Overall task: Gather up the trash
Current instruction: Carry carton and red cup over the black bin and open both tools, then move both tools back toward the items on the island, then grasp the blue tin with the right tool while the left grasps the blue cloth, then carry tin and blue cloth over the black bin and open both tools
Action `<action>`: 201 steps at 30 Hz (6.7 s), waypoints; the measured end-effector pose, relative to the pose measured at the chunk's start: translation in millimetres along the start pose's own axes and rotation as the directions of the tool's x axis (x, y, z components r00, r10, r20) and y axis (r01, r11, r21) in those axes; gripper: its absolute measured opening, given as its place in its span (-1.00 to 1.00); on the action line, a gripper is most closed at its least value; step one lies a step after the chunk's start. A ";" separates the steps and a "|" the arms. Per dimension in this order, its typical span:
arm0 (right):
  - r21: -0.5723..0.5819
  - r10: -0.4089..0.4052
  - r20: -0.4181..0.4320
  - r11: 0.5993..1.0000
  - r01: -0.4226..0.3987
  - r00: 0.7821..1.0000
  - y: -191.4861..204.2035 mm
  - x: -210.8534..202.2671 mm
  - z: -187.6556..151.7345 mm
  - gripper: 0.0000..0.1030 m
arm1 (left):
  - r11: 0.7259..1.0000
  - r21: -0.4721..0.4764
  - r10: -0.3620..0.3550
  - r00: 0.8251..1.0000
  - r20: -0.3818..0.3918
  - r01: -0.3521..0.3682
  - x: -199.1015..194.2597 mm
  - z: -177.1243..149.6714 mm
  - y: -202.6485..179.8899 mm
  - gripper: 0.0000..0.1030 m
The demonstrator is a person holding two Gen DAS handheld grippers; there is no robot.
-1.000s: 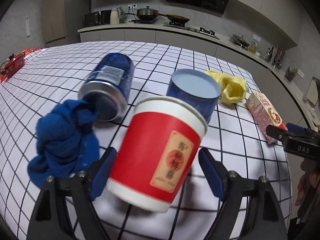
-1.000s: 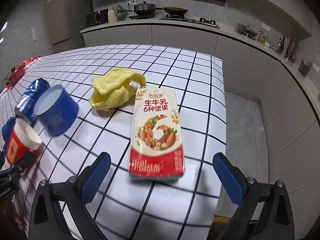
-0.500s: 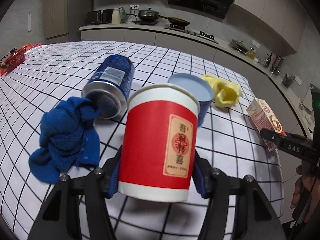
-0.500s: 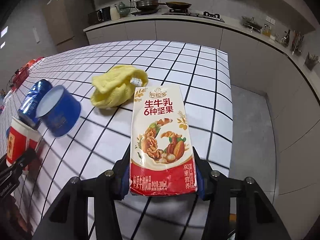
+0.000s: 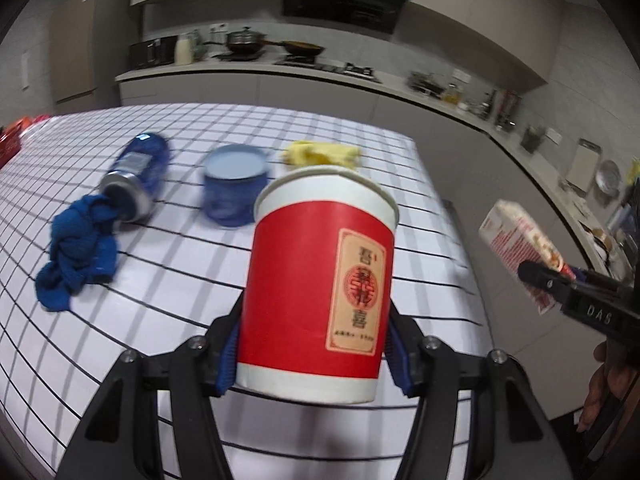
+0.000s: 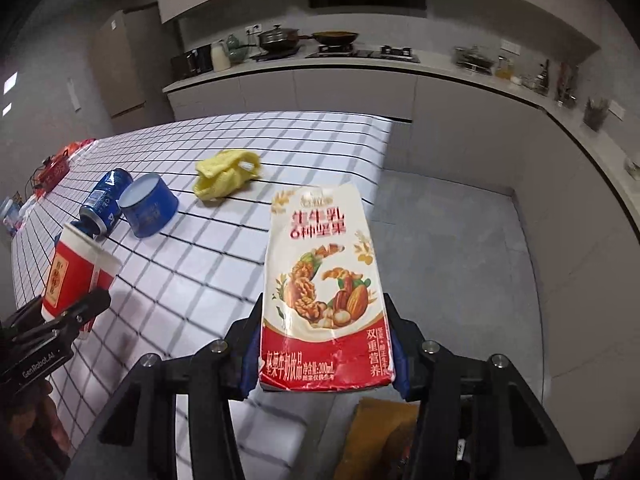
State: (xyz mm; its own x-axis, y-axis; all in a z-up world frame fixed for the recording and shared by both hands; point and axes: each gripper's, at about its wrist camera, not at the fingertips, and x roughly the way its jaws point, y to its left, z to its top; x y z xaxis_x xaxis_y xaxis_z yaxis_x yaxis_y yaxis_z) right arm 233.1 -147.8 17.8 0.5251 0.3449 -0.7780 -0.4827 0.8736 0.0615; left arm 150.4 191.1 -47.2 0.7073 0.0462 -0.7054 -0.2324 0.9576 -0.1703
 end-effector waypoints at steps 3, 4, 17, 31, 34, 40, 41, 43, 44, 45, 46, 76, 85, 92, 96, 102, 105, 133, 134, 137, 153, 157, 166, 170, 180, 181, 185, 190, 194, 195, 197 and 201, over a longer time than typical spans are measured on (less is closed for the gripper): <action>0.020 -0.024 0.000 1.000 0.024 1.000 -26.4 -21.6 -19.2 0.04 | 0.998 0.036 -0.043 0.999 0.001 0.043 -6.7 -5.9 -33.4 0.17; 0.027 -0.031 -0.002 0.999 0.031 1.000 -34.5 -28.1 -25.8 0.04 | 0.996 0.056 -0.062 0.998 -0.001 0.062 -8.8 -9.5 -48.5 0.17; 0.173 -0.106 -0.112 0.977 0.125 0.988 -159.9 -77.6 -139.8 0.03 | 0.946 0.220 -0.210 0.968 -0.138 0.237 9.9 -71.9 -194.4 0.17; 0.154 -0.077 -0.208 0.982 0.110 0.975 -217.9 -63.3 -205.6 0.03 | 0.938 0.248 -0.159 0.938 -0.307 0.240 54.7 -143.3 -256.2 0.17; 0.124 -0.056 -0.227 0.989 0.086 0.972 -222.8 -54.3 -210.4 0.03 | 0.939 0.245 -0.151 0.931 -0.333 0.240 63.2 -152.5 -263.2 0.17; 0.043 -0.018 -0.274 0.999 0.031 0.961 -228.9 -27.8 -222.2 0.04 | 0.936 0.234 -0.146 0.895 -0.420 0.263 93.4 -167.0 -279.1 0.21; 0.035 -0.010 -0.279 0.999 0.021 0.960 -230.3 -24.1 -222.2 0.04 | 0.933 0.232 -0.152 0.886 -0.438 0.274 98.2 -171.3 -280.7 0.26; 0.035 0.017 -0.261 0.999 -0.009 0.965 -237.1 -17.0 -219.1 0.19 | 0.932 0.276 -0.090 0.888 -0.451 0.235 110.6 -176.7 -284.8 0.66; 0.050 0.021 -0.262 0.999 -0.008 0.965 -242.6 -14.2 -218.2 0.82 | 0.937 0.288 -0.054 0.895 -0.442 0.199 114.1 -177.2 -282.0 0.79; 0.074 0.017 -0.272 0.997 0.004 0.962 -250.0 -9.4 -214.2 1.00 | 0.941 0.281 -0.047 0.896 -0.442 0.188 116.1 -175.9 -278.8 0.79; 0.090 0.023 -0.274 0.996 0.002 0.961 -255.7 -8.4 -212.1 1.00 | 0.947 0.268 -0.042 0.896 -0.442 0.176 117.3 -173.9 -275.3 0.79; 0.100 -0.162 -0.086 0.980 0.170 0.983 -234.1 -83.0 -147.4 1.00 | 0.976 0.203 -0.050 0.989 -0.140 0.078 3.2 -99.3 -253.6 0.99; 0.036 -0.115 -0.027 0.993 0.116 0.993 -185.7 -96.4 -121.5 1.00 | 0.994 0.108 0.026 0.999 -0.031 -0.022 -30.9 -76.4 -193.6 0.99; 0.004 -0.066 0.005 0.998 0.066 0.998 -137.2 -97.0 -101.3 1.00 | 0.994 0.021 0.107 0.993 0.039 -0.108 -55.3 -68.8 -125.9 0.99; -0.025 -0.027 0.026 0.999 0.028 0.999 -98.9 -91.8 -87.2 1.00 | 0.985 -0.053 0.168 0.984 0.062 -0.165 -65.8 -65.4 -76.7 0.99; -0.092 0.028 0.031 0.995 -0.025 0.999 -36.8 -76.0 -68.0 1.00 | 0.963 -0.127 0.249 0.965 0.078 -0.238 -72.5 -59.2 -4.9 0.99; -0.136 0.051 0.035 0.990 -0.046 0.998 -0.3 -68.1 -57.8 1.00 | 0.952 -0.157 0.276 0.957 0.083 -0.261 -73.6 -53.6 26.9 0.99; -0.248 0.123 0.001 0.961 -0.119 0.992 199.9 71.3 38.8 1.00 | 0.948 -0.158 0.279 0.960 -0.012 -0.277 18.6 17.0 201.5 0.89; -0.246 0.124 -0.002 0.962 -0.120 0.992 201.8 75.9 42.0 1.00 | 0.950 -0.159 0.269 0.963 -0.019 -0.269 22.1 18.9 204.1 0.85; -0.240 0.123 -0.012 0.963 -0.123 0.992 209.4 92.4 52.3 1.00 | 0.957 -0.149 0.246 0.969 -0.038 -0.249 33.6 23.9 208.8 0.79; -0.216 0.123 -0.062 0.967 -0.133 0.990 244.2 162.7 86.3 1.00 | 0.968 -0.194 0.151 0.986 -0.067 -0.161 48.6 35.5 251.2 -0.13; -0.198 0.121 -0.059 0.972 -0.130 0.991 243.5 168.2 90.3 0.94 | 0.968 -0.194 0.152 0.987 -0.048 -0.159 43.8 32.6 252.7 -0.21; -0.184 0.155 -0.058 0.969 -0.164 0.986 240.5 156.0 86.9 0.51 | 0.971 -0.185 0.148 0.989 -0.026 -0.150 30.6 29.6 241.3 -0.31; -0.193 0.162 -0.035 0.967 -0.165 0.986 234.7 135.3 83.3 0.51 | 0.973 -0.181 0.143 0.989 -0.025 -0.145 21.8 24.4 230.6 -0.31; -0.183 0.163 0.011 0.970 -0.158 0.987 189.4 73.7 59.8 0.51 | 0.985 -0.143 0.101 0.995 0.009 -0.099 -2.7 17.5 175.1 -0.31; -0.181 0.161 0.016 0.971 -0.155 0.987 183.3 67.4 56.5 0.51 | 0.986 -0.135 0.099 0.995 0.014 -0.096 -4.7 17.8 167.5 -0.31; -0.160 0.152 0.036 0.976 -0.145 0.988 154.3 41.5 42.2 0.51 | 0.993 -0.099 0.069 0.997 0.021 -0.066 -10.6 15.2 131.8 -0.31; -0.109 0.112 0.057 0.989 -0.105 0.992 96.8 5.5 19.9 0.51 | 0.999 -0.039 0.015 1.000 0.026 -0.014 -17.4 8.8 76.6 -0.31; -0.063 0.061 0.065 0.996 -0.057 0.996 46.5 -22.6 -2.8 0.51 | 0.999 0.019 -0.049 0.999 0.018 0.049 -21.6 0.5 26.3 -0.31; -0.051 0.050 0.067 0.998 -0.046 0.997 34.9 -29.3 -8.4 0.51 | 0.997 0.038 -0.069 0.998 0.013 0.068 -21.4 -1.9 11.2 -0.31; -0.026 0.026 0.069 0.999 -0.025 0.997 12.2 -41.7 -19.6 0.51 | 0.992 0.071 -0.103 0.995 0.005 0.102 -22.8 -8.1 -15.2 -0.31; 0.030 -0.036 0.068 0.999 0.034 0.997 -36.8 -68.9 -44.6 0.52 | 0.977 0.135 -0.165 0.986 -0.021 0.166 -21.5 -18.7 -67.9 -0.31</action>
State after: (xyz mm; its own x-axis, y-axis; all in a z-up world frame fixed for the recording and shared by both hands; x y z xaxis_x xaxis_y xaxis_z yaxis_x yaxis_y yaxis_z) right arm 183.4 -219.0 41.3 0.5885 0.3361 -0.7354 -0.4432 0.8948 0.0543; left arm 138.5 119.8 -33.4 0.7216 -0.1186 -0.6821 -0.0190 0.9815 -0.1907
